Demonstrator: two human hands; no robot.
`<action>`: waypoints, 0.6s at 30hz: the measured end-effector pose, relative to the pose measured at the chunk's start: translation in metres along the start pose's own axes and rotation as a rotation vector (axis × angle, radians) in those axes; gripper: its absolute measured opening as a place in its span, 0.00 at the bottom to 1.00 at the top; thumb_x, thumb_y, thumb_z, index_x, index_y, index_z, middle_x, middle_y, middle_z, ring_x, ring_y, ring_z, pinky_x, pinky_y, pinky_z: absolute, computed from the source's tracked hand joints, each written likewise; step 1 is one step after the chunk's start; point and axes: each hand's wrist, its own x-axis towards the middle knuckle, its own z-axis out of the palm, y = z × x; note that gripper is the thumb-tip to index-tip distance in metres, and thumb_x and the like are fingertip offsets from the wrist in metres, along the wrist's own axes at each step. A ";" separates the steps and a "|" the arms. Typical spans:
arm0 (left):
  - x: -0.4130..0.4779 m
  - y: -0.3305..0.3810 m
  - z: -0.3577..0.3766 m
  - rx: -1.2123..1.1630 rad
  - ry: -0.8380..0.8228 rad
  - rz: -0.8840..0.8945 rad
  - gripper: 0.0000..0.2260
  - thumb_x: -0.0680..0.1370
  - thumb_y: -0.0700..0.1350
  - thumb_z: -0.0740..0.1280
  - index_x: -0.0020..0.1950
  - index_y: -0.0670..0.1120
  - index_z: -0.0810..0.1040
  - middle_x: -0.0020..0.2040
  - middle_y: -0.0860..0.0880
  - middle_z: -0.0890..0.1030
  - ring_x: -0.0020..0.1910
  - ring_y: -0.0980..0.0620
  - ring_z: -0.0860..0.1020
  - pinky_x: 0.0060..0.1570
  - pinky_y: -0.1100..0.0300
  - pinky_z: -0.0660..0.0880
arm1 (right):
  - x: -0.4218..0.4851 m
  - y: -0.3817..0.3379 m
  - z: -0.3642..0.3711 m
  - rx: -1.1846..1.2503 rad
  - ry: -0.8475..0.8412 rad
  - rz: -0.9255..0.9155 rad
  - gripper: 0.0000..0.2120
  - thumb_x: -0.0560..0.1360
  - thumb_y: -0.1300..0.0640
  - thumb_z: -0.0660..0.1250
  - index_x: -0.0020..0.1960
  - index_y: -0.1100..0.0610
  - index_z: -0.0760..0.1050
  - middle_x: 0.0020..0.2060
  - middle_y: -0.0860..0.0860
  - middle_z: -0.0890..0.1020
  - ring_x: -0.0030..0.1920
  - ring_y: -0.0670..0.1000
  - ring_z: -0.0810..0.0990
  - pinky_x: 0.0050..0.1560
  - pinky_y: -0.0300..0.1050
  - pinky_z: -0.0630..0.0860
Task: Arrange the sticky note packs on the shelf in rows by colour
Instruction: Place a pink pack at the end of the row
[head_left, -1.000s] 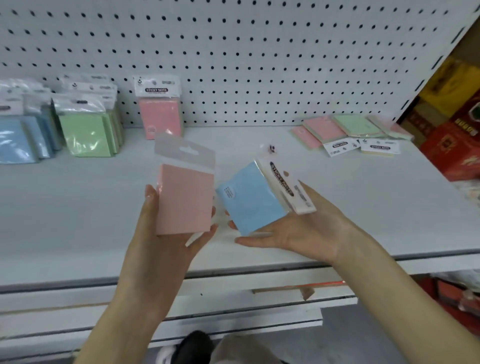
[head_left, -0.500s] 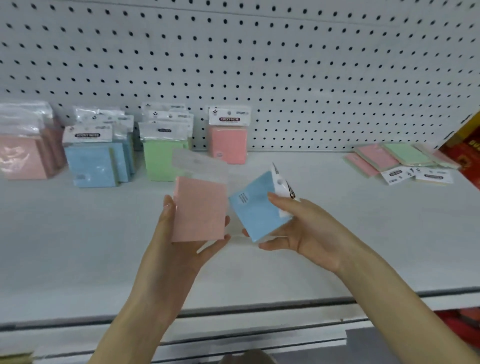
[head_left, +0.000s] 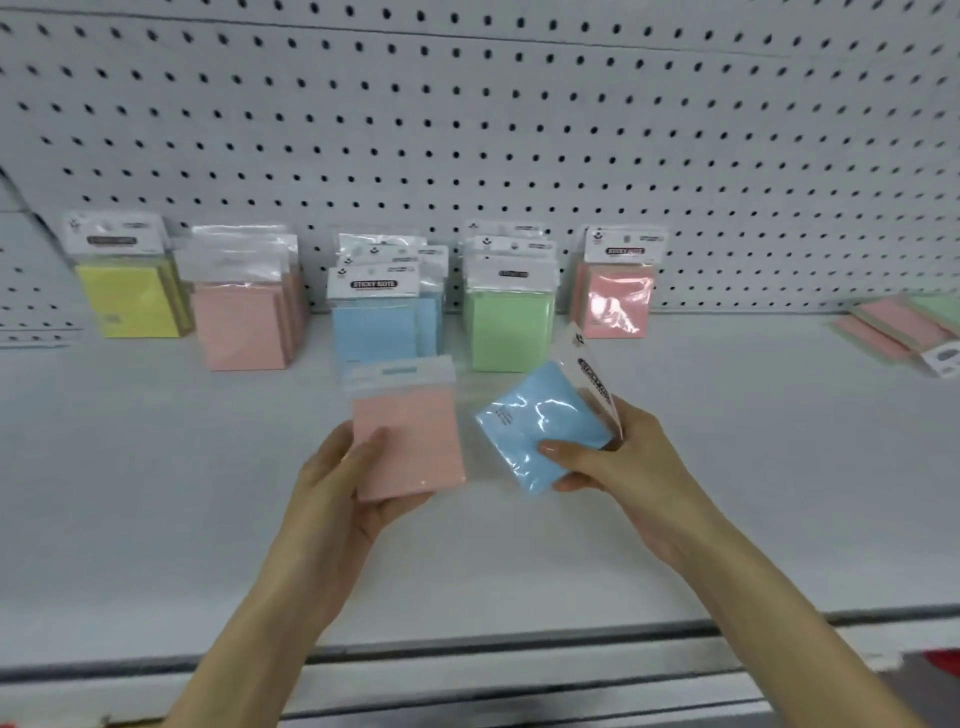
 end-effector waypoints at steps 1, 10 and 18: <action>0.002 0.004 -0.013 0.040 0.025 0.032 0.09 0.78 0.36 0.60 0.56 0.42 0.77 0.49 0.45 0.84 0.46 0.49 0.83 0.39 0.57 0.81 | 0.003 0.001 0.009 0.003 0.016 -0.012 0.17 0.67 0.67 0.75 0.52 0.55 0.78 0.43 0.51 0.85 0.42 0.51 0.84 0.37 0.42 0.79; 0.019 0.039 -0.124 0.416 0.230 0.408 0.11 0.75 0.31 0.65 0.53 0.44 0.76 0.47 0.48 0.82 0.44 0.57 0.79 0.44 0.67 0.75 | 0.051 -0.012 0.107 -0.172 -0.048 -0.166 0.13 0.73 0.62 0.70 0.57 0.59 0.76 0.41 0.55 0.83 0.35 0.49 0.82 0.34 0.41 0.80; 0.037 0.052 -0.161 0.483 0.244 0.463 0.11 0.69 0.37 0.72 0.48 0.50 0.79 0.43 0.56 0.84 0.43 0.58 0.79 0.46 0.65 0.75 | 0.091 -0.008 0.110 -0.658 0.203 -0.487 0.18 0.70 0.59 0.74 0.57 0.56 0.73 0.36 0.48 0.74 0.34 0.44 0.71 0.35 0.29 0.68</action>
